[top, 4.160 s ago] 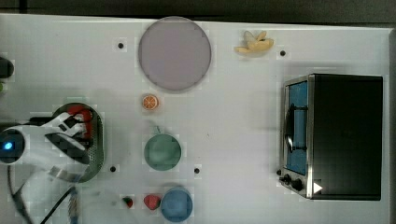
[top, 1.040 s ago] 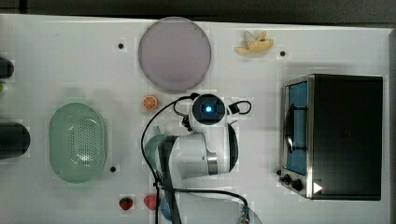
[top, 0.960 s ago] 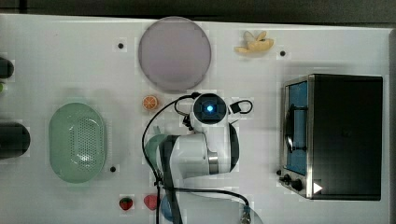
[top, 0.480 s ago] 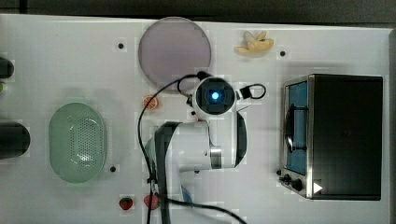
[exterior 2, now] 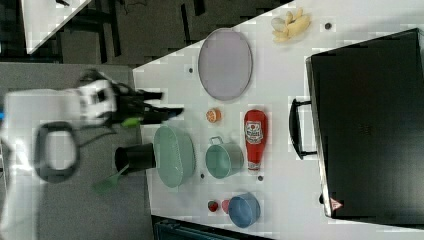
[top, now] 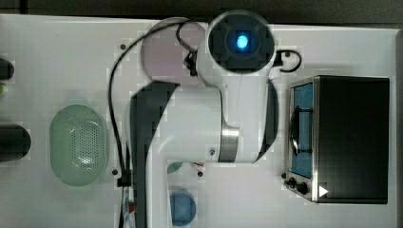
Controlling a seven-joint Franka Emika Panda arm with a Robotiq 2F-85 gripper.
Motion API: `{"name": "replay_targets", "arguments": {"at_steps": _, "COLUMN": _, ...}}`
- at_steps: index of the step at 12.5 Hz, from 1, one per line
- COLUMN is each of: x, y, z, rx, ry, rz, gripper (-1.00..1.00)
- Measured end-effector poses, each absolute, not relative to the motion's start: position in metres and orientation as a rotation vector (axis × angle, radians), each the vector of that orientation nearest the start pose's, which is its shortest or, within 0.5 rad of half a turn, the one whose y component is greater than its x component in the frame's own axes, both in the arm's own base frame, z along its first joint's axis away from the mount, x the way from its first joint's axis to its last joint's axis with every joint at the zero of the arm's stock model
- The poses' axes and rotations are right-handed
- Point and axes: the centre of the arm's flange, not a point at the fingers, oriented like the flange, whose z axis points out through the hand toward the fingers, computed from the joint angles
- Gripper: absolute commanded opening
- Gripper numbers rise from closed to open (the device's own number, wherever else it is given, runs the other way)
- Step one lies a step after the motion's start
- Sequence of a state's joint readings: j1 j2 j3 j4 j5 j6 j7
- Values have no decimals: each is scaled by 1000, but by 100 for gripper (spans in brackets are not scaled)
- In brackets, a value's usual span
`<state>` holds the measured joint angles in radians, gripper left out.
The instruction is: Pick ketchup from strainer and place it on the table
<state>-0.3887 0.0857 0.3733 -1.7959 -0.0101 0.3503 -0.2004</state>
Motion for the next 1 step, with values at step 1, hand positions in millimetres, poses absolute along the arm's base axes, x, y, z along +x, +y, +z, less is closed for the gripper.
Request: {"name": "replay_targets", "arguments": {"at_steps": 1, "x": 593, "y": -17, "z": 529, "rx": -2958, "ry": 942, "rz": -76, "gripper": 100}}
